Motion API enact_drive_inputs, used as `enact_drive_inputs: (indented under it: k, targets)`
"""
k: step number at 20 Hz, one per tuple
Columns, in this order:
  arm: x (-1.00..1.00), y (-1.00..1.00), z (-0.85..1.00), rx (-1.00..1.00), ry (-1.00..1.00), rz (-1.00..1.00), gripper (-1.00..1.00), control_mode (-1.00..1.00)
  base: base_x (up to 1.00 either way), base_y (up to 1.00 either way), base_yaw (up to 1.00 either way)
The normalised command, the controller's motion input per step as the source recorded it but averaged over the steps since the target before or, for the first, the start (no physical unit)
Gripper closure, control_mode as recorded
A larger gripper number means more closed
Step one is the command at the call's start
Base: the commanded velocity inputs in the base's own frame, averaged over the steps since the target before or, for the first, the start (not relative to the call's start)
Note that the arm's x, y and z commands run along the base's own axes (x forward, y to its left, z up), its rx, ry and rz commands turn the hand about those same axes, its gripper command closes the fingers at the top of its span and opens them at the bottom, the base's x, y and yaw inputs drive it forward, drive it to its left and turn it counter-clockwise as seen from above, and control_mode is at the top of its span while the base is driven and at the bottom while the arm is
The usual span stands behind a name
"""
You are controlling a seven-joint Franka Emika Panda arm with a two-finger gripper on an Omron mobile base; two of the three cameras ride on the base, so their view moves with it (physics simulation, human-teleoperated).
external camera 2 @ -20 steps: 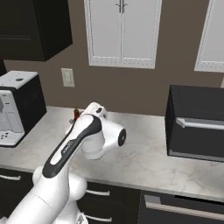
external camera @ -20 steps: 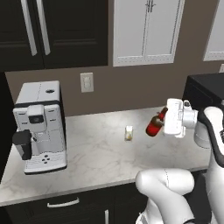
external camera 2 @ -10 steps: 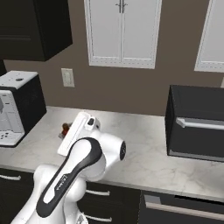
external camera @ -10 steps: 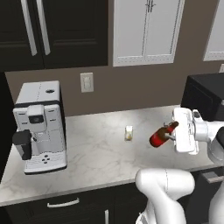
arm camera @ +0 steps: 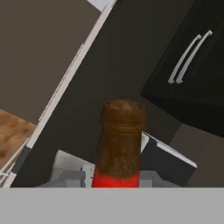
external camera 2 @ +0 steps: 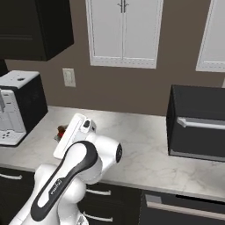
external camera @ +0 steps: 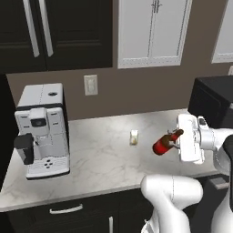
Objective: Move the drinks to the dining counter.
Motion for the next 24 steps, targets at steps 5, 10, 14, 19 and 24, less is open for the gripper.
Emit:
enact_drive_inputs:
  k: [5,10,14,19,24]
  targets:
    - [0.0,0.0,0.0,0.0,0.0,0.0,1.0,1.0,-0.99,0.07,0.24]
    - [0.0,0.0,0.0,0.0,0.0,0.0,1.0,1.0,-0.99,0.41,0.51]
    - [0.0,0.0,0.0,0.0,0.0,0.0,1.0,1.0,-0.56,0.85,0.72]
    - [0.0,0.0,0.0,0.0,0.0,0.0,1.0,1.0,-0.4,1.0,0.7]
    - [0.0,0.0,0.0,0.0,0.0,0.0,1.0,1.0,-0.3,1.0,0.69]
